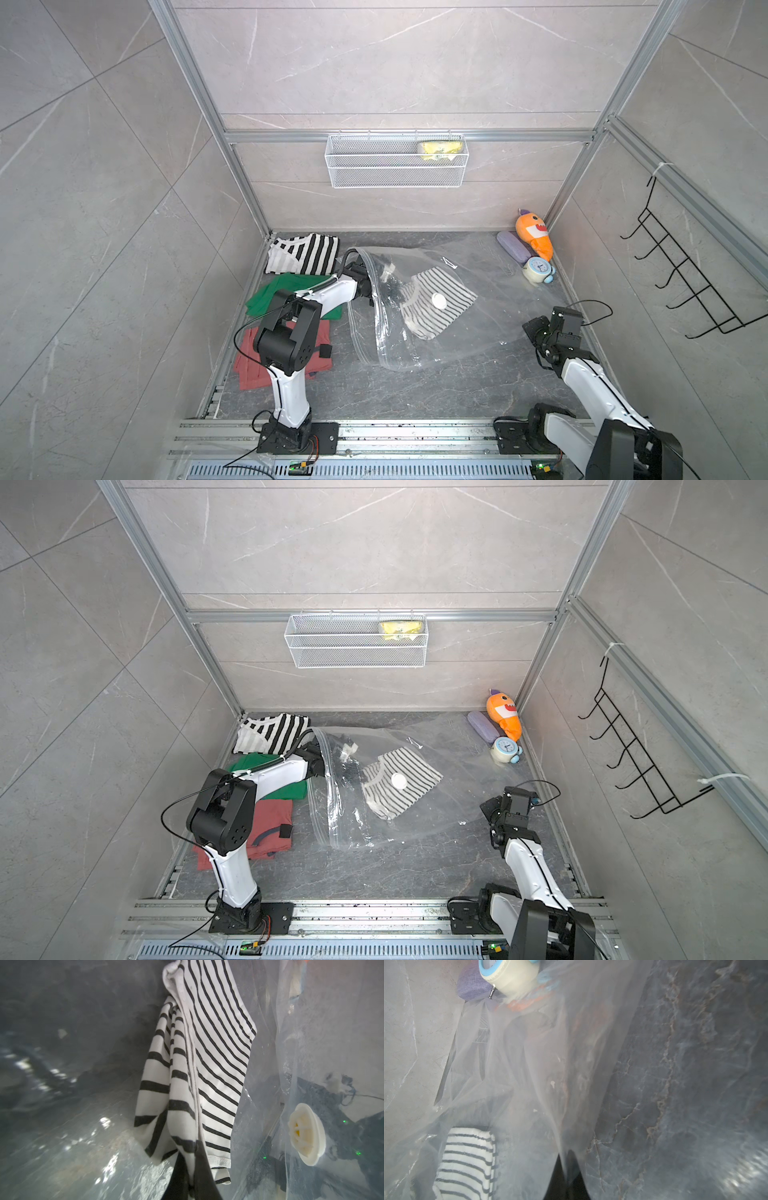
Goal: Take the tank top out of the vacuum bag
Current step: Take out the tank top from the vacuum bag.
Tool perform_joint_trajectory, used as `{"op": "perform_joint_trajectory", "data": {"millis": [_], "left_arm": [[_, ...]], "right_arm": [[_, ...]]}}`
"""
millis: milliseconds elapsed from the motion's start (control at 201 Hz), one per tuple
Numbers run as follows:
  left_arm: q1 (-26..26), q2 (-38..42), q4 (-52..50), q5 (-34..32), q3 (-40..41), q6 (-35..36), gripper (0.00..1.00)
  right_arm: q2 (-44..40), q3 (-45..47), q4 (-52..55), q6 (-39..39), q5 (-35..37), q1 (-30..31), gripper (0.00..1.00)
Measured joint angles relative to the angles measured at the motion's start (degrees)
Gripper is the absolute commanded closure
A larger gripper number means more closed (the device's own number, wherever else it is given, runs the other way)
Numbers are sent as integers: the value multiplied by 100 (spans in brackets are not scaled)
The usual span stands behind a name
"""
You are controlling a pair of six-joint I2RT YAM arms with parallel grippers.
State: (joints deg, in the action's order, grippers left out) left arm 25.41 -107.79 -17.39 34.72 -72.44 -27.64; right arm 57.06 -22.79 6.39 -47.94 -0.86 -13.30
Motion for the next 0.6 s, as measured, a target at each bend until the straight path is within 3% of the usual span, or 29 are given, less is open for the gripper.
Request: {"op": "perform_joint_trajectory", "data": {"millis": [358,597], "left_arm": [[-461,133,-962,-376,0,149,100],[-756,505,-1082,-520,245,284,100]], "right_arm": [[-549,0,752,13,955,247,100],[-568,-7,1108,-4,1335,247,100]]}}
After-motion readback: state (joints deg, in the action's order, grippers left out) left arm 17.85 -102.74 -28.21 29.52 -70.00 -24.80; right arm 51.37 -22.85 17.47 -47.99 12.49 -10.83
